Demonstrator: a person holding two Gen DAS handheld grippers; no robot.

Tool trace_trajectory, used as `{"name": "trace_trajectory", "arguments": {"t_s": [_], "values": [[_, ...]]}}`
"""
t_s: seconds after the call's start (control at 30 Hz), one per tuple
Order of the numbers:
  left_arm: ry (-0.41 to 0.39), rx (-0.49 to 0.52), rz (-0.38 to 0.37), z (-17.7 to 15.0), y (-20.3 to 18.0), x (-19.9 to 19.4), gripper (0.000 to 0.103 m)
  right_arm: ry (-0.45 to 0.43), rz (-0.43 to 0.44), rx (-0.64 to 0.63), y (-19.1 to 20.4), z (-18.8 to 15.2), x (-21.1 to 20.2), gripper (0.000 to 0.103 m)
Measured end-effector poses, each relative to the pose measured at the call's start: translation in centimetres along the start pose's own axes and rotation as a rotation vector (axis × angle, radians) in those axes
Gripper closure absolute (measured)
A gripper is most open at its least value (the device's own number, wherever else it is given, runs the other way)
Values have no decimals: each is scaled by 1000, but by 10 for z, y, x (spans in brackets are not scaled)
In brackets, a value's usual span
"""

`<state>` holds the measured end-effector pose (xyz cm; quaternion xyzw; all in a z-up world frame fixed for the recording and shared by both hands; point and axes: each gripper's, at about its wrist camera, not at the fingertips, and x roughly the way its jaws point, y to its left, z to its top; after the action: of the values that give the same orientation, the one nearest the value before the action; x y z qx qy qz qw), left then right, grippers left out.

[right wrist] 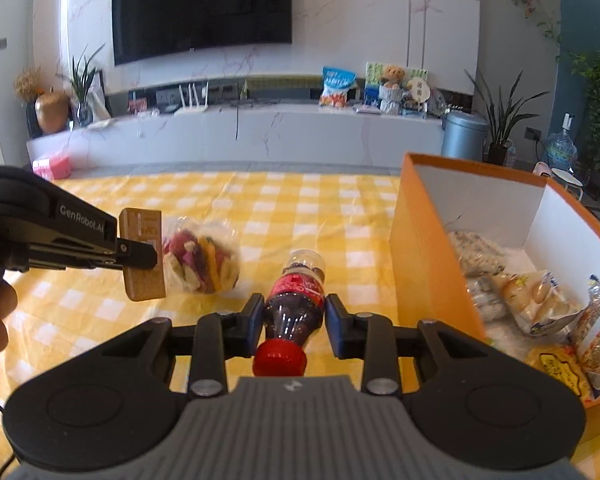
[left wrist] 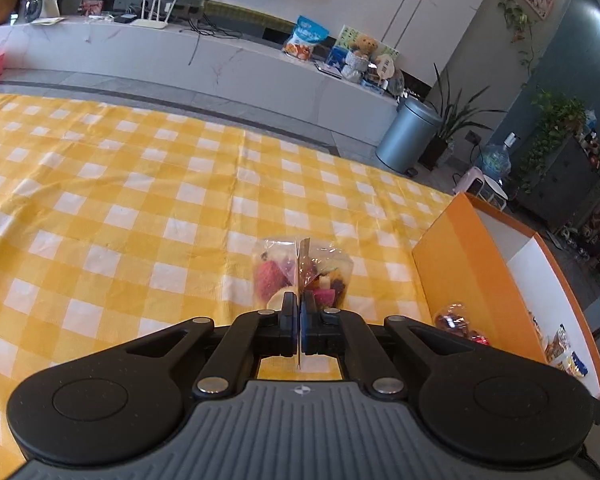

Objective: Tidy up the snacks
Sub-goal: 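Carry the fruit bag and cola bottle over the orange box with both tools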

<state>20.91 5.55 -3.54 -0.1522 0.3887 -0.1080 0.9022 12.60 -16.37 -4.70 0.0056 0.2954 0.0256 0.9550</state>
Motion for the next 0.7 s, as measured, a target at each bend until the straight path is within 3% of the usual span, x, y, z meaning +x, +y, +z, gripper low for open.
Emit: {"name": "trace_trajectory", "arguments": {"t_s": [0.27,0.53,0.7], "values": [[-18,15,2,16,-19,-14,102,-82,-5,25,-10,12,-25,71],[-36,-11,-54,27,-35,-31,102,-118,0,56,-24,17,-43,71],[-93,-38,-87,39,-51,-40,102,-125,21,126,-47,28,-57,71]]}}
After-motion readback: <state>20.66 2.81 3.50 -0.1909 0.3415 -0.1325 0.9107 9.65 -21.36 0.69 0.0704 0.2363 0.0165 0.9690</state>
